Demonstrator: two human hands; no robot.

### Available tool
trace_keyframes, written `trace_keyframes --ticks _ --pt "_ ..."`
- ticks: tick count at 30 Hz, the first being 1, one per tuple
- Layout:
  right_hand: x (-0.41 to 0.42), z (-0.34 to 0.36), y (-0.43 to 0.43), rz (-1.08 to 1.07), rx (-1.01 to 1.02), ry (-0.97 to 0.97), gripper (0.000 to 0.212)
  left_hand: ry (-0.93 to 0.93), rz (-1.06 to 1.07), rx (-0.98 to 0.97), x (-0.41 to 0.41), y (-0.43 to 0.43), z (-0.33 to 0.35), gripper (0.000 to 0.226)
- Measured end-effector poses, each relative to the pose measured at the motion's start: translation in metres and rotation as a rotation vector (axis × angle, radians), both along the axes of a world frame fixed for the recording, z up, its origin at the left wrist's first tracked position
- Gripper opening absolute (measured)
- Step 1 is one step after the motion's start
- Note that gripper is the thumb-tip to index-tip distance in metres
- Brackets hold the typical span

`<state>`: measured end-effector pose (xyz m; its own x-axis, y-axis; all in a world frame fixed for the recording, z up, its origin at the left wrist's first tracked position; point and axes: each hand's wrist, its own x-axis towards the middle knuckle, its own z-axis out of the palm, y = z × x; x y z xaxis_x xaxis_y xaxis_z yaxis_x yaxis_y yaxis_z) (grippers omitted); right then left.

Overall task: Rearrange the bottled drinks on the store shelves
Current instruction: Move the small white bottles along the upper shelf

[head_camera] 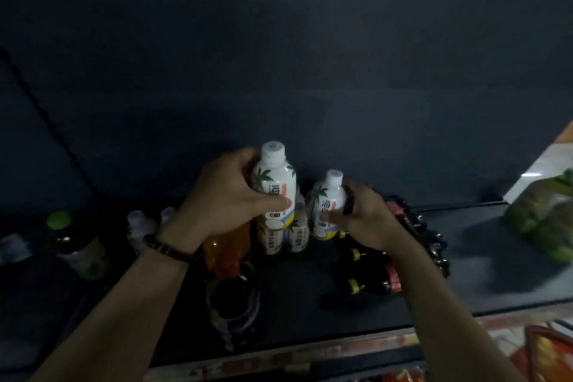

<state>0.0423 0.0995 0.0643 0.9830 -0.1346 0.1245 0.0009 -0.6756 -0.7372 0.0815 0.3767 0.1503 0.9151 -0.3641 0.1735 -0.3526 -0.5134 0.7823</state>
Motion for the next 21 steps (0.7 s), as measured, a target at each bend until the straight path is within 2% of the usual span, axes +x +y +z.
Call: trace_keyframes --ticks 3,8,11,13,18,21 --pt "0.016 -0.032 -0.018 0.028 -0.069 0.060 0.057 -0.031 0.022 0.109 0.008 -0.017 -0.010 0.066" --pt "0.039 -0.073 -0.032 0.105 -0.190 0.151 0.076 -0.049 -0.003 0.274 0.012 -0.028 -0.011 0.049" --pt "0.046 -0.098 -0.032 0.118 -0.288 0.086 0.064 -0.058 0.008 0.307 0.012 -0.030 -0.014 0.043" --pt "0.045 -0.104 -0.032 0.096 -0.250 0.057 0.056 -0.068 0.023 0.318 0.013 -0.030 -0.015 0.041" --pt "0.038 -0.070 -0.024 0.058 -0.231 -0.088 0.067 -0.078 0.022 0.332 0.014 -0.029 -0.012 0.047" --pt "0.032 -0.010 -0.010 0.034 -0.060 -0.258 0.058 -0.083 0.019 0.313 0.014 -0.029 -0.005 0.052"
